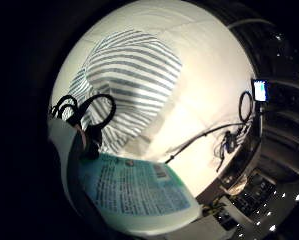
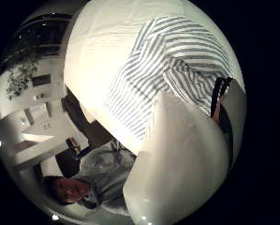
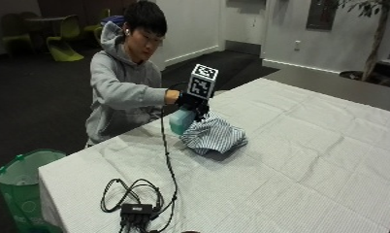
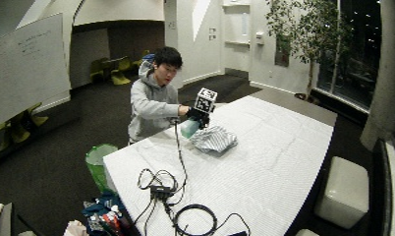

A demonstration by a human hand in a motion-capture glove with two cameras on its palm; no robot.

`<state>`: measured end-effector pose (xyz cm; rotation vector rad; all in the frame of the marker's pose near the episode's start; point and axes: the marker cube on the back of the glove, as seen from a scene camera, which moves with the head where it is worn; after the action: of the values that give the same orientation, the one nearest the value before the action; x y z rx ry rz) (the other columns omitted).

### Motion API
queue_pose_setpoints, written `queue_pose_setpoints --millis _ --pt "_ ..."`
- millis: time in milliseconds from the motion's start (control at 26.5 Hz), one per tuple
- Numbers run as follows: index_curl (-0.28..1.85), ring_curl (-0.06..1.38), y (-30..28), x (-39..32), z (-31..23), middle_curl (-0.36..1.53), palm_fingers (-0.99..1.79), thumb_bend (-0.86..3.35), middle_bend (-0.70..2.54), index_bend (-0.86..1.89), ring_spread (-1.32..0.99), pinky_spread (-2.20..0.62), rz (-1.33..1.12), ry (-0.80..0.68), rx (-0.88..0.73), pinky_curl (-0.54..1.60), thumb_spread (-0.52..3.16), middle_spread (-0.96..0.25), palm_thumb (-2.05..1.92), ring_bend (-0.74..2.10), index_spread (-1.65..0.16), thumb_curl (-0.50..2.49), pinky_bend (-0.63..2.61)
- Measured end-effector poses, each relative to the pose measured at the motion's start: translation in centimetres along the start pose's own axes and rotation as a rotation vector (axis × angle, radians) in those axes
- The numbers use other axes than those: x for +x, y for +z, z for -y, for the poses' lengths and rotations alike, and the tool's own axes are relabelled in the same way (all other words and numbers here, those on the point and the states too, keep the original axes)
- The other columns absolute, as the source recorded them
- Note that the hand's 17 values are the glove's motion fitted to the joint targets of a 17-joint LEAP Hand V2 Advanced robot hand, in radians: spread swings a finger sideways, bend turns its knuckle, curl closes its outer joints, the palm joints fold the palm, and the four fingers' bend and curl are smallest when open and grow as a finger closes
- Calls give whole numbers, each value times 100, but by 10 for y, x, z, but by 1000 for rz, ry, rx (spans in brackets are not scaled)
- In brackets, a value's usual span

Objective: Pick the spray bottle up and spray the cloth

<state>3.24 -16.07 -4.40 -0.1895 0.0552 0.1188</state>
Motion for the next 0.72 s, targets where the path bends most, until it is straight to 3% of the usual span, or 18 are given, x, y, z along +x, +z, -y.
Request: queue_pose_setpoints --millis 151,454,718 --pt "56 46 -19 -20 0 50 139 -3 66 55 -20 -26 193 -89 125 40 11 -7 93 56 -19 75 35" --pt "56 46 -74 -86 15 50 139 -3 66 54 -19 -26 879 -289 597 40 11 -7 93 57 -19 75 35" --pt "57 46 -45 -161 52 50 138 -3 65 55 -19 -25 1230 -445 713 40 12 -6 93 57 -18 76 35"
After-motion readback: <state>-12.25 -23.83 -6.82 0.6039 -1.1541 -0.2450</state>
